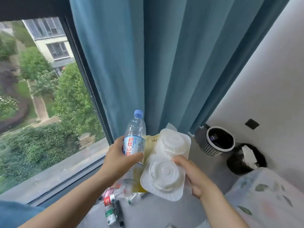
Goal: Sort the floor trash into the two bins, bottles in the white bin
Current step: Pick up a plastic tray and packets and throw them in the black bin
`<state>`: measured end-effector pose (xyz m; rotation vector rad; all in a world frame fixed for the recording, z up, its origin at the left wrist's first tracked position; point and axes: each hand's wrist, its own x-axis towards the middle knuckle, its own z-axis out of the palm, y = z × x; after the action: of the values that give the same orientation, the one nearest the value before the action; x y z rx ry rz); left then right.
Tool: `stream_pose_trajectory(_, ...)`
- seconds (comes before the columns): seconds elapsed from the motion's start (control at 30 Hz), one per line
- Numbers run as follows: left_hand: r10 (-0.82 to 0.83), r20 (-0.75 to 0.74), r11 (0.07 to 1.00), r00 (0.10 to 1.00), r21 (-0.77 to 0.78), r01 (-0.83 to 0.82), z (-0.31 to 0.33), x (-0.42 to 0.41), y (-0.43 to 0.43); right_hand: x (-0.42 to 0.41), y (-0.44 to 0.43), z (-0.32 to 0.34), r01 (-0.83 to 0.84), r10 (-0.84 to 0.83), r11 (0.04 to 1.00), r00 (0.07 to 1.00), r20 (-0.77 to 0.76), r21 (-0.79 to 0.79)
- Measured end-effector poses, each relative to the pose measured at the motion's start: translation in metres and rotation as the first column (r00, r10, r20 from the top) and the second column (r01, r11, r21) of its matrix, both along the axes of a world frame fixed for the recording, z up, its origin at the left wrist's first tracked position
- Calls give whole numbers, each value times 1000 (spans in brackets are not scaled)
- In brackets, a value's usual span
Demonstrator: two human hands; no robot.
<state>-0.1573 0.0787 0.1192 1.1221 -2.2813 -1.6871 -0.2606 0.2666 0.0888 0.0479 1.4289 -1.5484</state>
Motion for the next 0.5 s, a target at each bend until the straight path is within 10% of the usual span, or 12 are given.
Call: stream_pose_trajectory(0.5, -330, 8, 943, 944, 42, 329, -5, -197, 168, -128, 202, 13, 327, -324, 945, 942, -88, 17)
